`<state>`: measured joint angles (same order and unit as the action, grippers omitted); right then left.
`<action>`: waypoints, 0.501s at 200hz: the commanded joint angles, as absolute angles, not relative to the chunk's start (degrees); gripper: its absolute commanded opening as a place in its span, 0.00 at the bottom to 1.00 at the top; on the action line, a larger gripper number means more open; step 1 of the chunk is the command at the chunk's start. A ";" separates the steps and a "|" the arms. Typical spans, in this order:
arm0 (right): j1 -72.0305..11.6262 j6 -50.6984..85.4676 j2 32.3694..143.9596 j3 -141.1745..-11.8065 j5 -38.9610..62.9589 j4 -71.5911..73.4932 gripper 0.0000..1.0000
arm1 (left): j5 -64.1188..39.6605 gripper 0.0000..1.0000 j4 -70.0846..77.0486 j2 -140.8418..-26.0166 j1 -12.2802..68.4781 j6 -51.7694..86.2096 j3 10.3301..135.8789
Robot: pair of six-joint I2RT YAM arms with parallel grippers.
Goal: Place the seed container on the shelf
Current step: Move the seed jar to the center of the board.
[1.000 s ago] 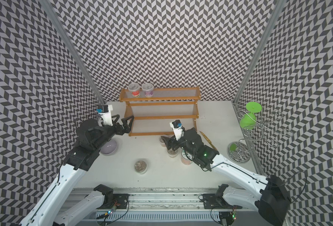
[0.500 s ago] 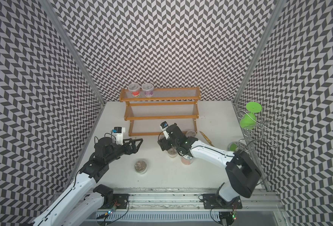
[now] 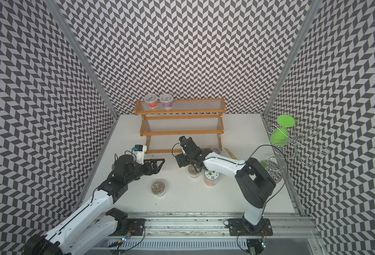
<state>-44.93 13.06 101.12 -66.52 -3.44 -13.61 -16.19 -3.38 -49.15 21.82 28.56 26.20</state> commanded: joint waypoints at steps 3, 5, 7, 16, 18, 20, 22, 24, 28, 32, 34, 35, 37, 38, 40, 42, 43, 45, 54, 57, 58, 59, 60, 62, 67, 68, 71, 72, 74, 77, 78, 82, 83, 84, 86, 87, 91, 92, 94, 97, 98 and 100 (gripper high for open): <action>-44.50 13.67 102.65 -68.28 -4.06 -14.80 0.88 | -16.14 1.00 -0.46 -49.91 22.72 29.00 26.09; -44.52 13.68 102.72 -68.33 -3.98 -14.84 0.88 | -16.10 1.00 -0.44 -50.10 22.84 29.00 26.03; -44.55 13.70 102.80 -68.32 -3.90 -14.89 0.88 | -16.04 1.00 -0.35 -50.14 22.91 29.00 26.06; -44.56 13.52 102.99 -68.29 -3.18 -14.93 0.88 | -15.98 1.00 -0.14 -50.47 23.09 29.00 25.98; -44.52 13.44 103.00 -68.27 -2.95 -14.94 0.88 | -15.95 1.00 -0.17 -50.52 23.07 29.00 26.01; -44.51 13.34 103.03 -68.29 -2.74 -15.01 0.87 | -15.96 1.00 -0.13 -50.60 23.04 29.00 25.97; -44.55 13.31 103.01 -68.29 -2.46 -15.09 0.88 | -15.94 1.00 -0.14 -50.66 23.14 29.00 26.00; -44.54 13.35 103.01 -68.29 -2.29 -15.11 0.87 | -15.96 1.00 -0.17 -50.74 23.17 28.96 25.95; -44.57 13.31 103.01 -68.25 -1.92 -15.09 0.87 | -15.93 1.00 -0.18 -50.91 23.14 28.94 26.07; -44.55 13.30 102.98 -68.16 -1.55 -15.12 0.87 | -15.91 1.00 -0.16 -50.97 23.22 28.92 26.08; -44.56 13.21 102.89 -68.13 -1.36 -15.12 0.87 | -15.89 1.00 -0.17 -51.04 23.21 28.92 26.08; -44.56 13.11 102.86 -68.12 -1.16 -15.16 0.87 | -15.85 1.00 -0.17 -51.05 23.20 28.92 26.09; -44.56 13.06 102.80 -68.12 -0.91 -15.19 0.87 | -15.85 1.00 -0.15 -51.19 23.27 28.92 26.14; -44.56 13.03 102.77 -68.12 -0.80 -15.20 0.87 | -15.79 1.00 -0.16 -51.17 23.28 28.92 26.17; -44.52 12.97 102.71 -68.01 -0.55 -15.20 0.87 | -15.77 1.00 -0.17 -51.16 23.29 28.92 26.14; -44.55 12.95 102.62 -67.98 -0.40 -15.16 0.87 | -15.74 1.00 -0.18 -51.22 23.36 28.92 26.16; -44.56 12.94 102.55 -67.91 -0.29 -15.14 0.87 | -15.74 1.00 -0.18 -51.23 23.32 28.92 26.09; -44.63 12.97 102.43 -67.82 -0.16 -15.06 0.87 | -15.67 1.00 -0.15 -51.24 23.37 28.94 26.06; -44.68 13.11 101.92 -67.13 0.51 -14.37 0.87 | -15.53 1.00 -0.13 -51.29 23.49 28.92 26.08; -44.73 13.08 101.77 -66.88 0.93 -14.13 0.87 | -15.45 1.00 -0.06 -51.37 23.51 28.92 26.09; -44.69 13.04 101.69 -66.80 1.04 -14.05 0.87 | -15.46 1.00 -0.07 -51.39 23.49 28.92 26.01; -44.67 13.07 101.64 -66.75 1.18 -13.97 0.87 | -15.42 1.00 -0.08 -51.36 23.48 28.92 26.01; -44.66 13.08 101.58 -66.69 1.29 -13.93 0.87 | -15.40 1.00 -0.04 -51.39 23.56 28.92 26.01; -44.72 13.07 101.49 -66.59 1.49 -13.83 0.86 | -15.32 1.00 -0.01 -51.37 23.60 28.92 25.95; -44.82 13.08 101.31 -66.32 1.93 -13.59 0.86 | -15.21 1.00 0.10 -51.40 23.72 29.00 25.93; -44.78 13.04 101.28 -66.29 2.02 -13.52 0.86 | -15.16 1.00 0.14 -51.41 23.72 29.05 25.84; -44.82 13.05 101.21 -66.21 2.25 -13.39 0.86 | -15.09 1.00 0.28 -51.37 23.73 29.01 25.84; -44.87 13.03 101.19 -66.15 2.31 -13.33 0.86 | -15.10 1.00 0.36 -51.39 23.77 29.05 25.80; -44.90 13.01 101.19 -66.13 2.51 -13.29 0.86 | -15.07 1.00 0.40 -51.50 23.81 29.08 25.76; -44.91 13.01 101.17 -66.08 2.88 -13.27 0.86 | -15.02 1.00 0.51 -51.53 23.81 29.09 25.71; -44.91 13.01 101.16 -66.09 2.98 -13.27 0.86 | -14.98 1.00 0.52 -51.51 23.77 29.14 25.69; -44.98 12.96 101.23 -66.09 3.47 -13.28 0.86 | -14.94 1.00 0.59 -51.65 23.84 29.18 25.66; -44.99 12.98 101.24 -66.14 3.58 -13.28 0.86 | -14.90 1.00 0.68 -51.58 23.83 29.18 25.71; -44.99 13.00 101.24 -66.16 3.63 -13.27 0.86 | -14.88 1.00 0.68 -51.58 23.82 29.18 25.69; -44.95 12.98 101.23 -66.18 3.88 -13.29 0.86 | -14.90 1.00 0.70 -51.66 23.93 29.18 25.71; -45.02 13.00 101.19 -66.18 3.96 -13.33 0.86 | -14.88 1.00 0.75 -51.67 23.96 29.18 25.73; -45.13 12.94 101.22 -66.33 4.31 -13.27 0.86 | -14.86 1.00 0.79 -51.81 24.02 29.18 25.75; -45.13 12.94 101.22 -66.33 4.31 -13.27 0.86 | -14.86 1.00 0.79 -51.83 24.05 29.18 25.71; -45.16 12.99 101.18 -66.35 4.48 -13.29 0.86 | -14.85 1.00 0.79 -51.89 24.01 29.18 25.81; -45.23 12.91 101.21 -66.43 4.83 -13.27 0.86 | -14.85 1.00 0.79 -52.01 24.07 29.18 25.82; -45.29 12.91 101.19 -66.44 4.92 -13.23 0.86 | -14.77 1.00 0.79 -52.02 24.08 29.18 25.83; -45.41 12.84 101.09 -66.44 5.19 -13.17 0.86 | -14.66 1.00 0.79 -52.07 24.15 29.20 25.84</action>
